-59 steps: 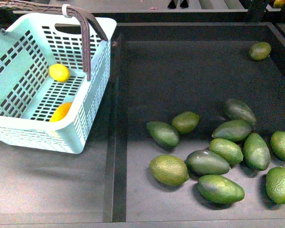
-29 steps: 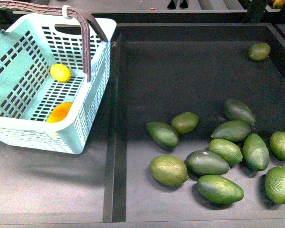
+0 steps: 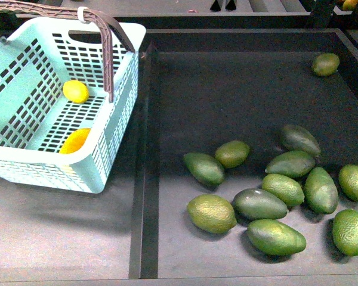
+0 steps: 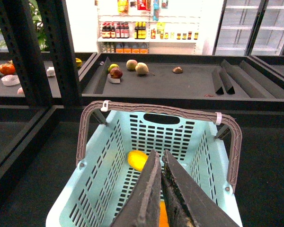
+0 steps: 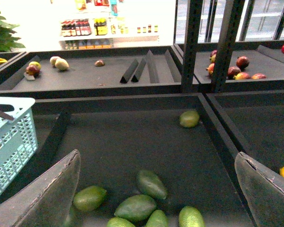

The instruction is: Pick lemon and mango into basket

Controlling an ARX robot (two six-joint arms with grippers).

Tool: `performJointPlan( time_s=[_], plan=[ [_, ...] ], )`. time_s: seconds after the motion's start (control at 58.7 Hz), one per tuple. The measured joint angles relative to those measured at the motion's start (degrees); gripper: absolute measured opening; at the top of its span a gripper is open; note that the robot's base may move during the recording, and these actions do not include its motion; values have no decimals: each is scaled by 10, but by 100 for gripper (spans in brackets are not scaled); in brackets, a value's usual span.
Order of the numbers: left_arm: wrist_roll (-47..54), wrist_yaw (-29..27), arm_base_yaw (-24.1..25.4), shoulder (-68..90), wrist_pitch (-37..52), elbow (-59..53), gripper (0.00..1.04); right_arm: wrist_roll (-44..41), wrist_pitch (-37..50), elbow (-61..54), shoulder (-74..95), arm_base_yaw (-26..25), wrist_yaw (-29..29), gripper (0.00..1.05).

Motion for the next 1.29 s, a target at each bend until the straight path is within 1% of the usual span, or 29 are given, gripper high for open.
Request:
performJointPlan(
  time_s=[0.204, 0.528, 0.868, 1.294],
  plan=[
    [1, 0, 0, -122, -103, -17, 3, 0, 0, 0, 0, 0, 0, 96],
    [2, 0, 0, -259, -228, -17, 3, 0, 0, 0, 0, 0, 0, 96],
    [2, 0, 0, -353, -318, -17, 3, 0, 0, 0, 0, 0, 0, 96],
    [2, 0, 0, -433, -399, -17, 3, 0, 0, 0, 0, 0, 0, 96]
  ],
)
